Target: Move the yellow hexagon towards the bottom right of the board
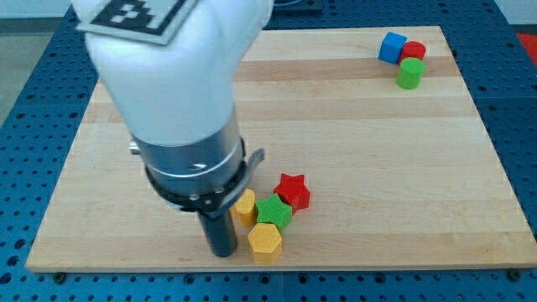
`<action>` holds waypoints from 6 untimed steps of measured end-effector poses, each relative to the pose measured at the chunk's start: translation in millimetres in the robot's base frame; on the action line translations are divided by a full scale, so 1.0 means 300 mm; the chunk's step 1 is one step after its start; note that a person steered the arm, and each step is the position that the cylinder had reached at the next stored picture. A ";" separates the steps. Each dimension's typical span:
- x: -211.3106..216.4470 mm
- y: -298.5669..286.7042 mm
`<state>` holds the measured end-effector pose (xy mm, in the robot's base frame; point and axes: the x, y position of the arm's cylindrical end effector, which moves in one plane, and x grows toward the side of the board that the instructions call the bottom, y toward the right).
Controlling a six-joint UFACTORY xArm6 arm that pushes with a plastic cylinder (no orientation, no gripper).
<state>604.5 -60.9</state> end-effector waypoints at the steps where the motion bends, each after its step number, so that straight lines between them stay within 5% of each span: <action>1: 0.000 0.091; 4: 0.000 0.277; 6: 0.046 0.238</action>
